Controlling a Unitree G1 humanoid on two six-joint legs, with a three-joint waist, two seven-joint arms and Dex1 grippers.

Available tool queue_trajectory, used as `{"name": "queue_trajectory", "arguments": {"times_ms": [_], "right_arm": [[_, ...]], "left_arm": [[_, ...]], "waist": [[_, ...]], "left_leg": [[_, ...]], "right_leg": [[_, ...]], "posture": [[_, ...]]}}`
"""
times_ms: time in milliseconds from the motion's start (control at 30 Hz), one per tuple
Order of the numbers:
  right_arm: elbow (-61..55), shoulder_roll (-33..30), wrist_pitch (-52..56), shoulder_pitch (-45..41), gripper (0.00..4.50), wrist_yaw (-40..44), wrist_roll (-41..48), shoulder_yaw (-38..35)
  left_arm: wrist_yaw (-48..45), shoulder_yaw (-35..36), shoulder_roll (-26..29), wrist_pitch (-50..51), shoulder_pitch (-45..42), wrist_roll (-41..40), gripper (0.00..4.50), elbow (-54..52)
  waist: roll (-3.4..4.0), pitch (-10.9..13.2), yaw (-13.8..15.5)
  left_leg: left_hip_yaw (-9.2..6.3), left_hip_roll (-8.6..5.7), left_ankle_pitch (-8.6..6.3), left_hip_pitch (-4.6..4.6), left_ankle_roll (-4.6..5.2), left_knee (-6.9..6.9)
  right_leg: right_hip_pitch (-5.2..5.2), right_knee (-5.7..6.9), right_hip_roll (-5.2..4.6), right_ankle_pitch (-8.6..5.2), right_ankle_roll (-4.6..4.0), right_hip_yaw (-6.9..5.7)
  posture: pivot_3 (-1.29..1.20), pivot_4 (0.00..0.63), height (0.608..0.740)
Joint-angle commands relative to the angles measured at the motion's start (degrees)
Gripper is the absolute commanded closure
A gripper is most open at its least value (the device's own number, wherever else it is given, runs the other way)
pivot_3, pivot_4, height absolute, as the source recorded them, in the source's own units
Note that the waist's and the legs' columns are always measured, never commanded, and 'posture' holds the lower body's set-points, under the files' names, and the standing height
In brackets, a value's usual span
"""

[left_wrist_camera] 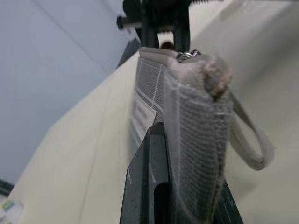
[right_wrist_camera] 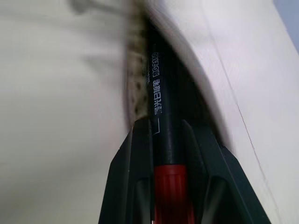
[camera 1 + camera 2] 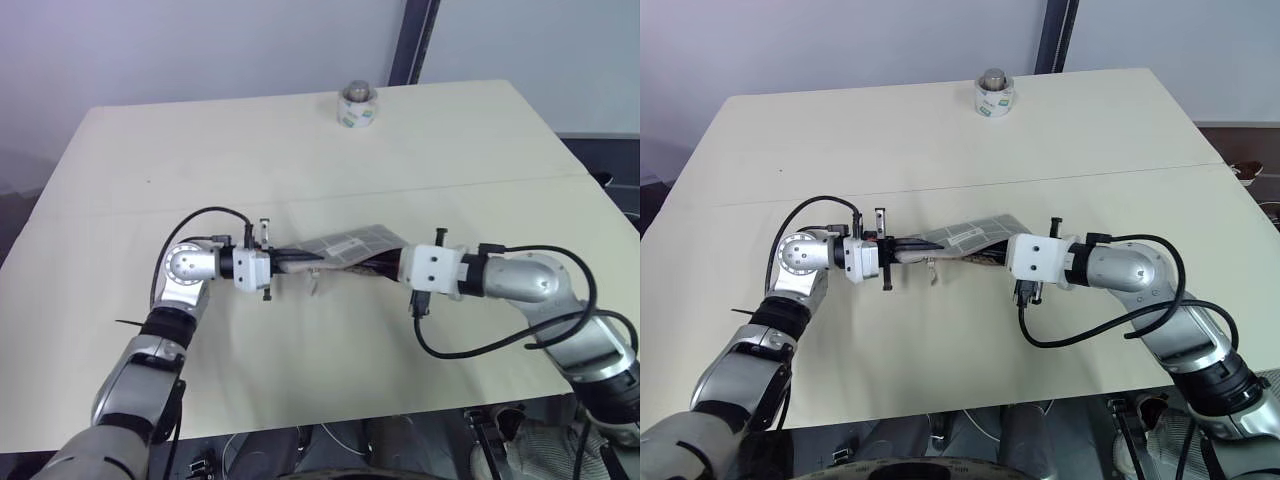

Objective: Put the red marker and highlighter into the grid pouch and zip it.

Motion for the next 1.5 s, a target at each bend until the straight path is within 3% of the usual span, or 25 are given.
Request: {"name": "queue_trajectory", "arguments": {"times_ms": [33,100,167,300,433,533,633,800,867,1133,1300,1500], "right_arm": [[0.67,1.25,-4.20,-2.30,4.15,-0.03,-2.84,1.49],[1.25,2.67,-7.09,-2.53,4.15,-0.46,-3.56,2.17],[0.09,5.36,-3.04,-2.19,4.15,1.17,2.00,0.97],[0.77,5.64,-2.17,-2.05,2.21,-0.45,0.32,-1.58],[-4.45,4.79,5.94,-1.53,0.13,-0.05,6.75,-8.00],[-8.88,4.50,12.66,-0.37,0.06,-0.54,12.03,-12.87],[-14.61,7.74,23.32,3.88,0.06,-3.53,22.55,-19.89],[-22.47,9.87,39.37,10.65,0.06,-8.14,33.68,-20.38],[-23.12,13.92,43.49,12.16,0.06,-11.48,39.01,-21.06],[-10.49,23.44,41.73,17.38,0.06,-21.57,35.47,-17.06],[-6.78,29.20,39.19,13.56,0.06,-23.62,36.67,-16.78],[-3.27,34.17,37.81,8.08,0.06,-25.70,36.98,-15.12]], "left_arm": [[-0.14,1.00,-0.98,2.02,-2.15,-3.19,4.50,-4.01],[-0.43,1.39,-1.10,2.79,-2.06,-3.79,4.50,-4.96],[-0.82,1.54,-1.03,2.76,-1.62,-3.85,4.50,-5.09],[-0.48,1.88,-0.37,2.28,-0.75,-2.29,4.50,-3.95],[-0.01,1.90,0.99,0.32,0.53,-0.51,4.50,-2.72],[1.80,1.97,1.64,-0.86,0.91,1.32,4.50,-1.79],[10.77,2.37,1.58,-2.94,0.06,9.68,4.50,1.84],[20.64,0.46,-0.16,-4.27,-0.88,18.62,4.50,3.84],[24.81,-0.48,-1.30,-3.77,-0.84,22.34,4.50,3.33],[38.77,-2.71,-2.20,-2.87,-1.98,34.29,4.50,0.45],[45.29,-4.75,-1.37,-3.85,-4.11,40.57,4.50,-0.24],[48.07,-6.81,-0.60,-4.24,-5.25,41.77,4.50,-0.56]], "waist": [[-0.04,0.02,-0.01],[-0.04,0.02,-0.09],[-0.04,0.02,-0.17],[-0.04,0.02,0.00],[-0.04,0.03,0.06],[-0.04,0.03,0.09],[-0.06,0.02,0.21],[-0.07,0.01,0.16],[-0.07,0.01,0.02],[-0.06,0.01,0.04],[-0.04,0.01,-0.13],[-0.03,0.00,-0.07]], "left_leg": [[0.00,0.00,0.00,-0.01,0.00,0.00],[0.00,0.00,0.00,-0.01,0.00,-0.01],[0.00,0.00,0.00,-0.01,0.00,-0.03],[-0.01,0.00,0.00,-0.01,-0.01,0.00],[-0.01,-0.02,-0.01,-0.01,0.00,0.02],[-0.01,-0.02,-0.02,-0.01,0.01,0.00],[-0.05,-0.02,-0.02,-0.01,0.01,-0.03],[-0.01,-0.03,-0.05,-0.04,0.06,-0.05],[0.00,-0.03,-0.05,-0.04,0.06,-0.04],[0.08,-0.02,-0.04,-0.02,0.06,0.02],[0.08,-0.02,-0.03,-0.01,0.04,0.04],[0.07,-0.02,-0.04,-0.01,0.04,0.02]], "right_leg": [[0.00,0.00,0.00,0.00,0.00,0.00],[-0.04,0.02,0.00,0.00,0.00,0.00],[-0.07,0.04,0.01,0.00,0.00,0.02],[-0.05,0.05,0.02,0.01,-0.02,0.03],[-0.04,0.04,0.02,0.01,-0.02,0.04],[-0.05,0.04,0.02,0.01,-0.03,0.05],[-0.04,0.04,0.01,0.01,-0.03,0.05],[-0.05,0.00,-0.03,0.01,-0.03,0.16],[-0.05,-0.01,-0.03,0.01,-0.03,0.17],[-0.04,0.01,0.02,0.02,-0.01,0.14],[-0.07,0.08,0.04,0.02,-0.01,0.14],[-0.07,0.08,0.05,0.03,0.00,0.13]], "posture": [[0.00,0.150,0.740],[0.00,0.150,0.740],[0.00,0.150,0.740],[0.00,0.150,0.740],[0.00,0.150,0.740],[0.00,0.150,0.740],[0.00,0.150,0.740],[0.00,0.150,0.740],[0.00,0.150,0.740],[0.00,0.150,0.740],[0.00,0.150,0.740],[0.00,0.150,0.740]]}}
